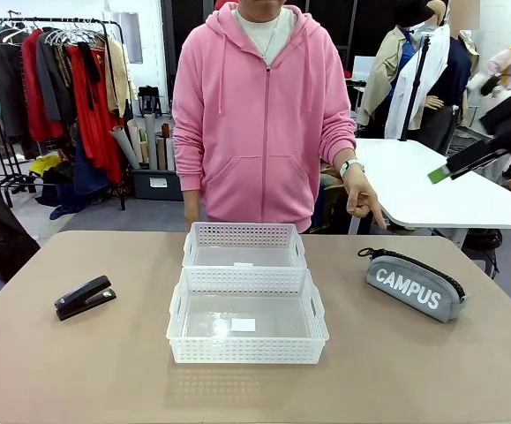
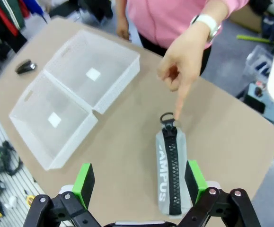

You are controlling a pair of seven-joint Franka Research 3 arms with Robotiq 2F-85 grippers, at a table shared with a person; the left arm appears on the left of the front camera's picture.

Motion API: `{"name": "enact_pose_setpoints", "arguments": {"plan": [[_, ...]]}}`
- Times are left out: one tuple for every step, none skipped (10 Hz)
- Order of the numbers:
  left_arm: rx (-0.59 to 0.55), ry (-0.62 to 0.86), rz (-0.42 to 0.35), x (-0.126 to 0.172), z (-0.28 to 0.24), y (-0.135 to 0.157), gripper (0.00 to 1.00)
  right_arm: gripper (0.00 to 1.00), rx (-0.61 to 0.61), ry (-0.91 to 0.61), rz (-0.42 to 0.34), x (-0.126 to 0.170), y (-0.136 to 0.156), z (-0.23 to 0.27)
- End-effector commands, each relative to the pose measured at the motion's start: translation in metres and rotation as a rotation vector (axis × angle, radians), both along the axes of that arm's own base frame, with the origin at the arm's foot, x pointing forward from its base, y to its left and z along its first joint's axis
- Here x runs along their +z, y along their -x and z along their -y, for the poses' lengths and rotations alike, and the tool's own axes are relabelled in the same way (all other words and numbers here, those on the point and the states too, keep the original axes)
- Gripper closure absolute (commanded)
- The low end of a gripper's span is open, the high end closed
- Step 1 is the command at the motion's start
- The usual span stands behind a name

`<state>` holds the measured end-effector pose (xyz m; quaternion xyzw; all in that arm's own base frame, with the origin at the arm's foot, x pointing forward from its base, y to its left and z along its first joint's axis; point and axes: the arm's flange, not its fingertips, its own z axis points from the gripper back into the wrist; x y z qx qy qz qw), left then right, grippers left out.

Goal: Distribute items into two baskets.
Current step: Pick up the Pencil pouch that the person points to.

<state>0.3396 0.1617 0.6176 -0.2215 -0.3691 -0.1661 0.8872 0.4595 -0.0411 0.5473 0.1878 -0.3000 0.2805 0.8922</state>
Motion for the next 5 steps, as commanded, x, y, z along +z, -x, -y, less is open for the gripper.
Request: {"name": "enact_pose_setpoints", "arguments": {"plan": [[-0.019,0.003,0.017,-0.003,-0.001,-0.001,0.00,0.00,0.085,0.148,-0.045,-0.011,-0.022,-0.007],[-0.019,0.003,0.017,-0.003,-0.001,-0.001,0.00,0.00,0.091,0.225,-0.083,-0.023,-0.028,-0.014],[-0.019,0.003,0.017,-0.003,-0.001,-0.001,0.00,0.00,0.117,0.283,-0.109,-0.033,-0.032,-0.020],[-0.019,0.003,0.017,-0.003,-0.001,-0.001,0.00,0.00,0.135,0.340,-0.130,-0.043,-0.036,-0.023],[-0.019,0.003,0.017,-0.003,-0.001,-0.001,0.00,0.00,0.155,0.390,-0.152,-0.055,-0.039,-0.026]]}}
